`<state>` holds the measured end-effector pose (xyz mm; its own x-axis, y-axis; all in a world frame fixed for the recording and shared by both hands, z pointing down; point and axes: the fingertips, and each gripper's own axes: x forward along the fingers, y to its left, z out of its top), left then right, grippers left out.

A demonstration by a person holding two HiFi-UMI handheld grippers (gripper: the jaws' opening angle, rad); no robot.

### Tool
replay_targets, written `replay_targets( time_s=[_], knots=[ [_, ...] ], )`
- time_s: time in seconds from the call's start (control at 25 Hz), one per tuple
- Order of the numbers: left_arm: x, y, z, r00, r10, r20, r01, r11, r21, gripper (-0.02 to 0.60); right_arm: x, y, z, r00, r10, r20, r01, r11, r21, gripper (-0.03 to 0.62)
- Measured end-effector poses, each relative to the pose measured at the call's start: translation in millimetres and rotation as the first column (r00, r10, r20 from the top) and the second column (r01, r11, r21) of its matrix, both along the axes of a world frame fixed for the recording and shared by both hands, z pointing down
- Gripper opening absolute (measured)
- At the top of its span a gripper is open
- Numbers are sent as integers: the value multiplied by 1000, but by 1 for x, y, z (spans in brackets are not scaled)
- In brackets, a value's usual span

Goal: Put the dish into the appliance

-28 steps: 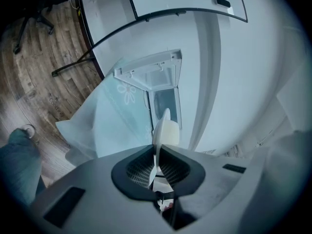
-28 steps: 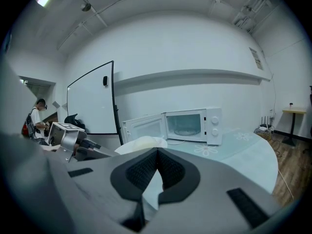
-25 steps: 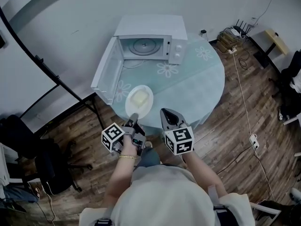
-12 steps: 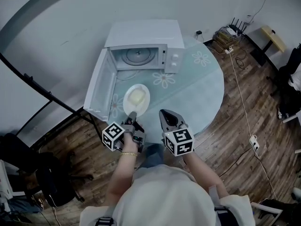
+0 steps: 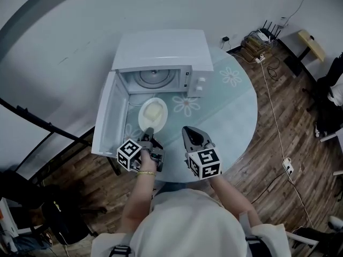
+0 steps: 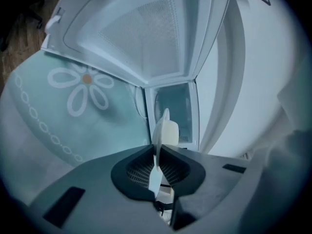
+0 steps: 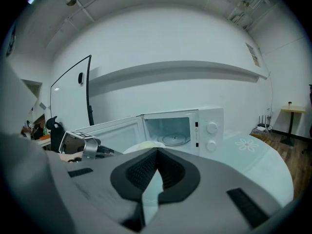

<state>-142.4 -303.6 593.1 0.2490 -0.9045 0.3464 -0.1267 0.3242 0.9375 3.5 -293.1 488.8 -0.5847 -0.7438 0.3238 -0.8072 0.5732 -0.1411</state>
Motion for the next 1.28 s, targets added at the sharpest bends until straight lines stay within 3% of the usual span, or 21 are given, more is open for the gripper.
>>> replay_targets(
  time_s=[0.52,1.28],
  knots=[
    [-18,-90,34,1000,-20,-22,18,998,-60,35,-23,-63,20,1000,-5,-15,4,999,-53,5],
    [-27,-161,54,994,-79,-73,74,995,-66,35,-28,-100,44,1000,1,-26,-3,995,-100,5]
  ],
)
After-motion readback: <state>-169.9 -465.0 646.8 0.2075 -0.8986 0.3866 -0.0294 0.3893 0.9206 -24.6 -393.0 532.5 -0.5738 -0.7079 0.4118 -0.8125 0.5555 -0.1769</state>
